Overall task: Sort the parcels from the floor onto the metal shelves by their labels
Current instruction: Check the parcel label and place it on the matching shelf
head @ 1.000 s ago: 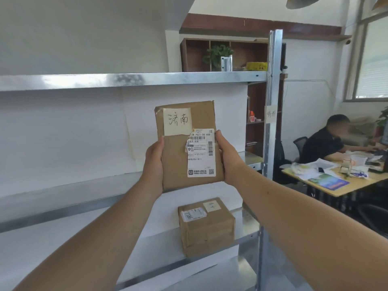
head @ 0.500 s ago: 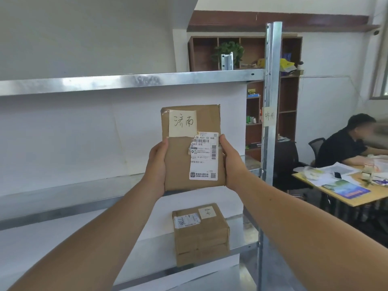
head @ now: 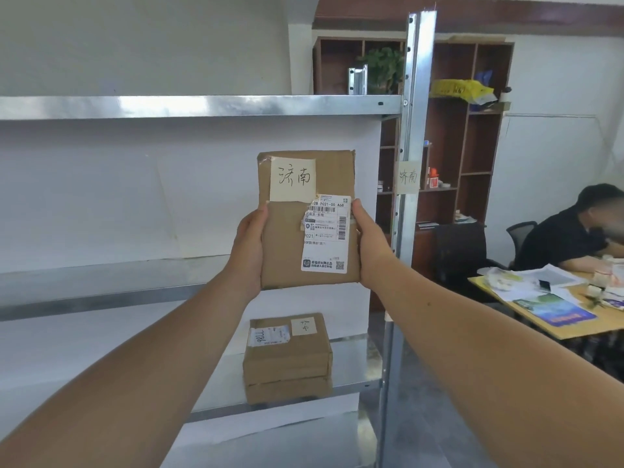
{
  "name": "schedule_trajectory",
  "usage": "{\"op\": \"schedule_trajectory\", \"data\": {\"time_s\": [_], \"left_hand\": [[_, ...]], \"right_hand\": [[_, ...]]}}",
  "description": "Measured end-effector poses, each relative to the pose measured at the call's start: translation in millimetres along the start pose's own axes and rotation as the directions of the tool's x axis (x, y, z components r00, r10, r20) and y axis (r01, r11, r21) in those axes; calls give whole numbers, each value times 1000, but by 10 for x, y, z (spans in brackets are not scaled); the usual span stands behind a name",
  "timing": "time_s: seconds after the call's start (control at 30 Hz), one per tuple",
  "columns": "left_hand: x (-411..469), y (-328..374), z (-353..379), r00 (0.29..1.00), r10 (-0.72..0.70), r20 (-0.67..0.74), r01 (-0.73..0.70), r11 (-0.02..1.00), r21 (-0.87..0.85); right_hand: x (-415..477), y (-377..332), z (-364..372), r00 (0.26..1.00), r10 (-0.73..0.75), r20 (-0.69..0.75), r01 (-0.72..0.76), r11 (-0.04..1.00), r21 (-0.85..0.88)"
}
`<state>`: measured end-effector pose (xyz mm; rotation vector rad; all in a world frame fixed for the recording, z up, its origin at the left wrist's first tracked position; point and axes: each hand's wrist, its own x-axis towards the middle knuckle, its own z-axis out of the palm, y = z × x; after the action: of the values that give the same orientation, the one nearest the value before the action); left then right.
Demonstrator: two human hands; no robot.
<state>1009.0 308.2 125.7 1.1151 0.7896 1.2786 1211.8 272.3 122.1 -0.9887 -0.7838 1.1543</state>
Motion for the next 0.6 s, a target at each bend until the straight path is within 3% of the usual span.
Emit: {"op": "schedule_trajectory", "data": {"time_s": [0.6], "left_hand": [[-15, -182, 216, 992, 57, -113, -41, 989, 139]], "right_hand": [[115, -12, -263, 997, 70, 44, -67, 996, -56]]}}
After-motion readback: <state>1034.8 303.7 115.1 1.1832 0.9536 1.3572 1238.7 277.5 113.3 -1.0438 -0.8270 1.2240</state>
